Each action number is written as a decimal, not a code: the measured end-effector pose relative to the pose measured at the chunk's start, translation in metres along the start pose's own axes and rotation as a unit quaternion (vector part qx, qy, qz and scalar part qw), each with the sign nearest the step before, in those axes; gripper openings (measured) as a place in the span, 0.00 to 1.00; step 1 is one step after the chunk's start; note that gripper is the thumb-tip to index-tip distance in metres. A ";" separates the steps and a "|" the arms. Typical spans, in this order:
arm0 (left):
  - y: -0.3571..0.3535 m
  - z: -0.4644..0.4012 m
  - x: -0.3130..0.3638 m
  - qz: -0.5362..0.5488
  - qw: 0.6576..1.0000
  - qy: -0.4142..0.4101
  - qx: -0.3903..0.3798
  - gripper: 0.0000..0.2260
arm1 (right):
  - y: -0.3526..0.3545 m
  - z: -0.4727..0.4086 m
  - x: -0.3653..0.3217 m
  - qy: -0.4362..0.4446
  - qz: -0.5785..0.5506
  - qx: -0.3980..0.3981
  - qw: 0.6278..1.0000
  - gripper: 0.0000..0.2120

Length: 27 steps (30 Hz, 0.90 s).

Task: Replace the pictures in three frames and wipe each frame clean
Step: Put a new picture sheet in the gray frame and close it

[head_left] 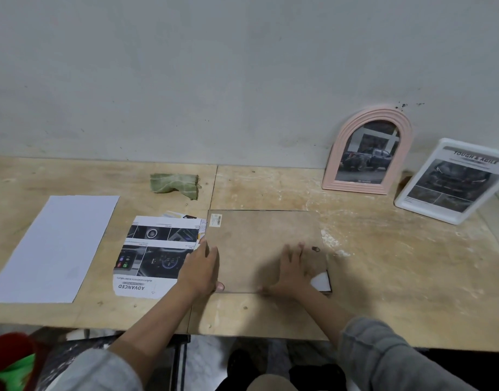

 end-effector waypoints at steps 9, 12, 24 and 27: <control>-0.001 -0.003 -0.004 0.016 1.000 -0.010 0.011 0.44 | -0.001 -0.001 -0.002 -0.016 -0.014 -0.077 0.997 0.65; -0.003 -0.004 -0.004 0.028 1.000 -0.004 0.006 0.44 | -0.002 -0.002 -0.001 -0.032 -0.015 -0.079 0.996 0.66; -0.007 -0.004 -0.008 -0.015 0.999 -0.027 -0.017 0.44 | 0.004 -0.001 -0.002 0.006 -0.017 -0.070 0.997 0.60; -0.007 -0.002 -0.012 -0.040 0.998 -0.046 -0.030 0.43 | 0.007 -0.002 -0.001 0.022 -0.011 -0.059 0.998 0.58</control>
Point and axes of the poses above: each hand's wrist, its own z-axis away from the middle knuckle, its own y-axis out of the back of the hand, x = y × z, the point moved 9 cm from there along -z, towards the middle knuckle, and after that the axes turned 3 degrees about z, right-handed, at the moved point
